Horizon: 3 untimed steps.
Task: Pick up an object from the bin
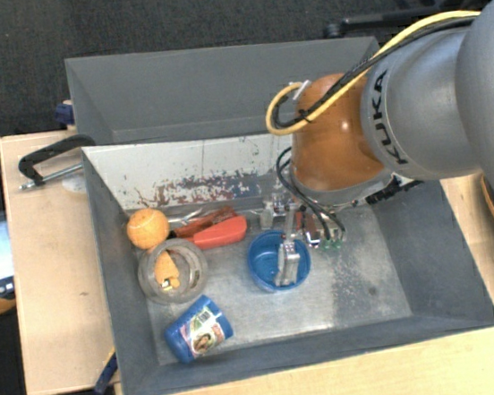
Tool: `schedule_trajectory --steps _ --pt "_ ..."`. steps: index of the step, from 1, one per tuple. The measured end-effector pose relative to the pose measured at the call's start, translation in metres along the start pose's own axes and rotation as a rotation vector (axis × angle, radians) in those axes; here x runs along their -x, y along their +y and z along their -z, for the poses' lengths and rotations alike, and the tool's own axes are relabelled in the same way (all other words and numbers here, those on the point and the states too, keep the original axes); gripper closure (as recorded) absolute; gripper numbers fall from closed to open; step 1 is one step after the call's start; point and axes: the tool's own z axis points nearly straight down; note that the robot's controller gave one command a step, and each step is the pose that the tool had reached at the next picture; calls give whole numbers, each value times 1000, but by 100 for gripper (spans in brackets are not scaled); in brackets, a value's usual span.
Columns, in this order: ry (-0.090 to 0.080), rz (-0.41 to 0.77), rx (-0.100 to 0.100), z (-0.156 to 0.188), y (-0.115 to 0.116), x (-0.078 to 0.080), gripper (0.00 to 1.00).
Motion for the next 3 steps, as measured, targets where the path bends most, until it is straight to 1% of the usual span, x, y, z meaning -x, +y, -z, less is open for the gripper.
schedule_trajectory --steps 1,2,3 --pt "-6 -64 0 -29 5 -15 100" --pt "-6 -64 1 -29 5 -15 100" --pt "-4 -50 1 7 5 -20 100"
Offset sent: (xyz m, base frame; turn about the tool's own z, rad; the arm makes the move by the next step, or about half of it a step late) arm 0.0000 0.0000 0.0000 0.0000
